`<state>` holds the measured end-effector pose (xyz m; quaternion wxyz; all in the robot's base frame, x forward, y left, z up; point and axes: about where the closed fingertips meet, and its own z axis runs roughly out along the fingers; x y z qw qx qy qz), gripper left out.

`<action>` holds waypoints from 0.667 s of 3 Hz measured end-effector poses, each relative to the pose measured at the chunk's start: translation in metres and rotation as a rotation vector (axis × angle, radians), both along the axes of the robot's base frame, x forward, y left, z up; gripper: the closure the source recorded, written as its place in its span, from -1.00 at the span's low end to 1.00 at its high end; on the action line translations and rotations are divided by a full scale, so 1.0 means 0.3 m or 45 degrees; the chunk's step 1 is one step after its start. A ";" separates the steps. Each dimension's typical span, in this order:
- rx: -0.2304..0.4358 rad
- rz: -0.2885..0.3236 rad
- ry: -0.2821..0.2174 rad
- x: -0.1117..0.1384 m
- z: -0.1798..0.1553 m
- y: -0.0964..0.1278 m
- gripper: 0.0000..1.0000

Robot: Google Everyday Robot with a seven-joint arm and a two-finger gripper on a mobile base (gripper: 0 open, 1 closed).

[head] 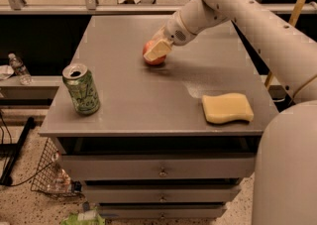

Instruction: Pick apple

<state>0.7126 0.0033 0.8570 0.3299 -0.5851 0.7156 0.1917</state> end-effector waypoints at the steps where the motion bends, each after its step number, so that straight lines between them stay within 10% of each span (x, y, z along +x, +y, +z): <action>1: 0.000 0.000 0.000 0.000 0.002 0.000 1.00; 2: -0.013 -0.008 -0.101 -0.003 0.093 -0.024 1.00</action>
Offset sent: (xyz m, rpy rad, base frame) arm -0.0031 -0.0235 0.0770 -0.0257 -0.2098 -0.0247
